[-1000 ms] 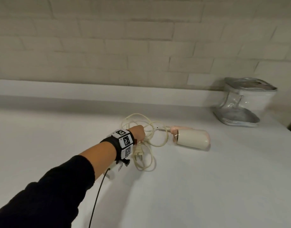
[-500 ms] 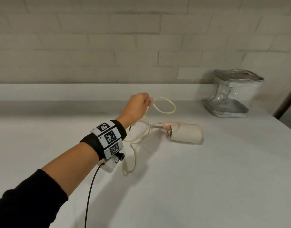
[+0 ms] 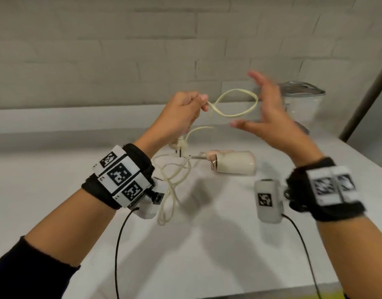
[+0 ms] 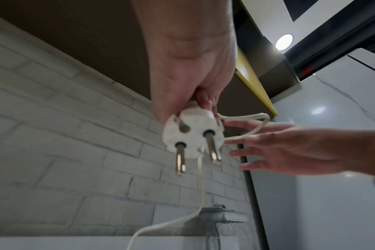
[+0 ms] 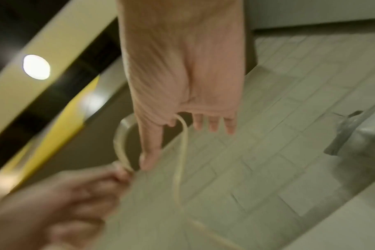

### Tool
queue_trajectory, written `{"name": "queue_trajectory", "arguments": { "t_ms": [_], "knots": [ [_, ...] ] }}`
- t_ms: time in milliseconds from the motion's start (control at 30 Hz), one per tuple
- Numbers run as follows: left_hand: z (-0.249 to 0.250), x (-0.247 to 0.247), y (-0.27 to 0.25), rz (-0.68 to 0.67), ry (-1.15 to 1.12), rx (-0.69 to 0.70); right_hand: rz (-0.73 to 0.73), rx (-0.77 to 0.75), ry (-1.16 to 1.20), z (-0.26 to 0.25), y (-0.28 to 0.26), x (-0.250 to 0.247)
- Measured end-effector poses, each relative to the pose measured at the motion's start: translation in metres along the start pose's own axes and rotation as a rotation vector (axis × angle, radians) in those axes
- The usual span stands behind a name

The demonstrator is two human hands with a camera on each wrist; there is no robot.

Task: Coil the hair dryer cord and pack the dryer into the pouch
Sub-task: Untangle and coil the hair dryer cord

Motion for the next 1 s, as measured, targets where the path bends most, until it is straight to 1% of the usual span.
{"name": "queue_trajectory", "arguments": {
  "t_ms": [33, 67, 133, 167, 200, 233, 300, 333, 367, 400, 467, 533, 600, 667, 700, 733, 767, 800, 867, 900, 933, 967, 1000],
  "knots": [
    [-0.002, -0.002, -0.004, 0.005, -0.029, -0.012, -0.024, -0.030, 0.033, 0.008, 0.015, 0.012],
    [-0.007, -0.007, -0.009, 0.034, -0.060, -0.030, -0.066, -0.031, 0.130, 0.011, 0.024, 0.021],
    [-0.019, -0.025, -0.015, 0.149, -0.144, -0.080, -0.171, 0.003, 0.394, 0.021, 0.036, 0.035],
    [-0.025, -0.036, -0.018, 0.221, -0.192, -0.106, -0.214, 0.009, 0.453, 0.028, 0.040, 0.040],
    [-0.031, -0.046, -0.022, 0.289, -0.230, -0.124, -0.252, 0.021, 0.401, 0.034, 0.043, 0.045],
    [-0.035, -0.056, -0.025, 0.348, -0.261, -0.131, -0.266, 0.031, 0.272, 0.045, 0.046, 0.048],
    [-0.039, -0.074, -0.031, 0.442, -0.328, -0.128, -0.207, 0.092, -0.068, 0.064, 0.052, 0.049],
    [-0.040, -0.082, -0.032, 0.481, -0.363, -0.132, -0.161, 0.116, -0.125, 0.067, 0.054, 0.046],
    [-0.042, -0.089, -0.033, 0.514, -0.387, -0.147, -0.143, 0.121, -0.104, 0.068, 0.057, 0.044],
    [-0.044, -0.096, -0.032, 0.544, -0.405, -0.166, -0.162, 0.105, 0.024, 0.068, 0.059, 0.044],
    [-0.051, -0.104, -0.029, 0.596, -0.444, -0.231, -0.253, 0.082, 0.335, 0.064, 0.059, 0.046],
    [-0.061, -0.113, -0.025, 0.650, -0.507, -0.310, -0.298, 0.074, 0.499, 0.064, 0.060, 0.046],
    [-0.073, -0.131, -0.028, 0.728, -0.601, -0.376, -0.267, 0.097, 0.615, 0.074, 0.059, 0.039],
    [-0.084, -0.159, -0.038, 0.848, -0.688, -0.426, -0.166, 0.170, 0.737, 0.094, 0.057, 0.020],
    [-0.088, -0.172, -0.045, 0.914, -0.712, -0.451, -0.124, 0.207, 0.758, 0.103, 0.055, 0.010],
    [-0.093, -0.180, -0.051, 0.968, -0.710, -0.473, -0.118, 0.229, 0.717, 0.109, 0.052, 0.002],
    [-0.093, -0.184, -0.053, 0.983, -0.684, -0.471, -0.152, 0.228, 0.644, 0.109, 0.052, -0.003],
    [-0.090, -0.183, -0.050, 0.957, -0.637, -0.444, -0.211, 0.227, 0.578, 0.105, 0.051, -0.001],
    [-0.073, -0.167, -0.036, 0.831, -0.520, -0.355, -0.378, 0.249, 0.506, 0.086, 0.050, 0.022],
    [-0.061, -0.156, -0.028, 0.761, -0.471, -0.312, -0.431, 0.254, 0.484, 0.077, 0.052, 0.038],
    [-0.047, -0.144, -0.021, 0.693, -0.422, -0.277, -0.458, 0.236, 0.452, 0.068, 0.056, 0.055],
    [-0.034, -0.134, -0.016, 0.628, -0.370, -0.248, -0.438, 0.195, 0.433, 0.057, 0.062, 0.070],
    [-0.022, -0.125, -0.011, 0.560, -0.308, -0.223, -0.386, 0.158, 0.431, 0.044, 0.068, 0.080]
  ]
}}
Point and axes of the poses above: each hand's wrist, its own y-axis towards the middle knuckle, its own x-axis out of the palm, z = x × y, the point moved 3 cm from there along y, towards the middle knuckle, and after that the axes turned 8 degrees about -x, right-handed, at the moved point
